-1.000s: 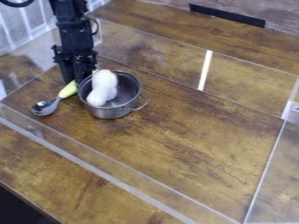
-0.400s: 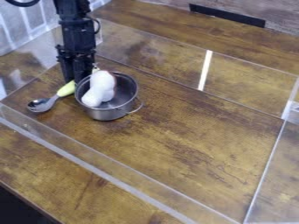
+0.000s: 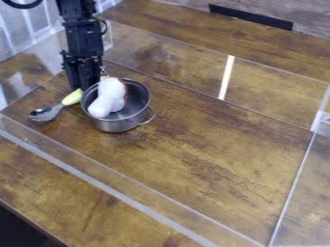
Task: Move the green spoon to the left
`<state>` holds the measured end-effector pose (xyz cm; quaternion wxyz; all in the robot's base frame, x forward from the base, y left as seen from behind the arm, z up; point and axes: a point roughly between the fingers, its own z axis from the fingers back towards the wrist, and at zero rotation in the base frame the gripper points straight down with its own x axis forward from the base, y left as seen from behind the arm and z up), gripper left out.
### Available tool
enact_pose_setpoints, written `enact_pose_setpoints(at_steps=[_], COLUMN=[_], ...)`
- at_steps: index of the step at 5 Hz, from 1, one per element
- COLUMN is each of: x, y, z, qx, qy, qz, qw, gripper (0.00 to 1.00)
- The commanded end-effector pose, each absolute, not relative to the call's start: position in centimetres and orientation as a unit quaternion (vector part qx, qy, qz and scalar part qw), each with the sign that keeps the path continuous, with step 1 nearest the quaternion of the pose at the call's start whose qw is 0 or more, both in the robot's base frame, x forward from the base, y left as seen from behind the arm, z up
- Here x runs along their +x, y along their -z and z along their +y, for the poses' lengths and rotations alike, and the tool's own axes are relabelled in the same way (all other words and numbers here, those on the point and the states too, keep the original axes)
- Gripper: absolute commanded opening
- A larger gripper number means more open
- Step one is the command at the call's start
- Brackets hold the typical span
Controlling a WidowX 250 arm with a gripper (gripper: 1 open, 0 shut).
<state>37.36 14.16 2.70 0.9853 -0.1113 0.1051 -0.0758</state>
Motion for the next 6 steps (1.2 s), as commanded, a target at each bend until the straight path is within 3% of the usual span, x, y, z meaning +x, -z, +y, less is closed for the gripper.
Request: enact_pose_setpoints(at_steps=[1, 4, 6], x=[37.6, 36.5, 36.4], y=[-4.0, -4.1, -6.0], z=[15.6, 17.0, 16.3], qx=[-0.111, -0.133, -0.146], qy=[0.055, 0.023, 0.004], qz=[0.09, 0.102, 0.111], qw=[0.988, 0.986, 0.983], gripper=[0.0, 0.0, 0.0])
